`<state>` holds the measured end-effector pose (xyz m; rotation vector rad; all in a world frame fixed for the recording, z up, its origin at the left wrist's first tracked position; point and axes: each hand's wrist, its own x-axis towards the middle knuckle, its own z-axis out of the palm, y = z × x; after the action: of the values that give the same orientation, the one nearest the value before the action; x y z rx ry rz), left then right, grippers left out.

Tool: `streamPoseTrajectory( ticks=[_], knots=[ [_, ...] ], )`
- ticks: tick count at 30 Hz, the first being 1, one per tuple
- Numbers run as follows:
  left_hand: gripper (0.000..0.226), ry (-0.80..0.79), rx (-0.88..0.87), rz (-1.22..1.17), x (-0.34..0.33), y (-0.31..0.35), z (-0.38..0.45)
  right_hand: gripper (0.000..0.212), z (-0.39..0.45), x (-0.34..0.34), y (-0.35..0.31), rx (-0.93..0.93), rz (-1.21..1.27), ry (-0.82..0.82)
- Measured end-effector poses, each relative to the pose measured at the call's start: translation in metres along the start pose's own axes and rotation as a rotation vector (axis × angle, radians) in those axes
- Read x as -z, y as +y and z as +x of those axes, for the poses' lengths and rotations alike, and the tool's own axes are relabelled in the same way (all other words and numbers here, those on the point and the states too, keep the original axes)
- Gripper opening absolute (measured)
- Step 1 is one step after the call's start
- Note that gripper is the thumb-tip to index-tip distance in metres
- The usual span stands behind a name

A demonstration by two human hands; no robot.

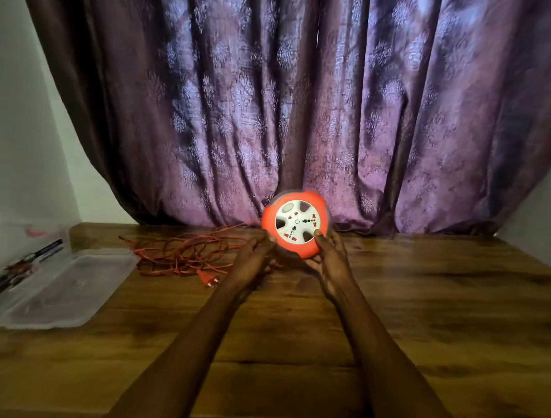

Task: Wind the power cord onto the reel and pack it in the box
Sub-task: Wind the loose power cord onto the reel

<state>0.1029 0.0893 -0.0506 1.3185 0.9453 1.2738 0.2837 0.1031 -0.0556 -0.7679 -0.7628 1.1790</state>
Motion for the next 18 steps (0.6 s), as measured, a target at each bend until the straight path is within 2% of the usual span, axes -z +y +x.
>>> streamPoseTrajectory(
  ticks=[2,5,8,13,15,18],
  knots=[
    [0.012,0.044,0.031,-0.090,-0.004,-0.005,0.010,0.042,0.005,0.008,0.000,0.003,-0.029,-0.013],
    [0.027,0.079,0.044,-0.192,-0.006,-0.017,0.024,0.045,0.014,0.020,0.002,-0.028,-0.066,-0.013],
    [0.019,0.113,0.031,-0.227,-0.006,-0.019,0.030,0.032,0.017,0.019,0.011,-0.056,-0.092,-0.016],
    [0.018,0.127,0.075,-0.257,0.004,-0.013,0.036,0.034,0.024,0.005,0.024,0.073,-0.129,-0.012],
    [0.019,0.144,0.081,-0.286,0.006,-0.015,0.037,0.047,0.023,0.006,0.025,0.180,-0.273,-0.020],
    [0.020,0.164,0.078,-0.321,0.005,-0.018,0.038,0.070,0.016,0.015,0.022,0.418,-0.753,-0.026]
  ],
)
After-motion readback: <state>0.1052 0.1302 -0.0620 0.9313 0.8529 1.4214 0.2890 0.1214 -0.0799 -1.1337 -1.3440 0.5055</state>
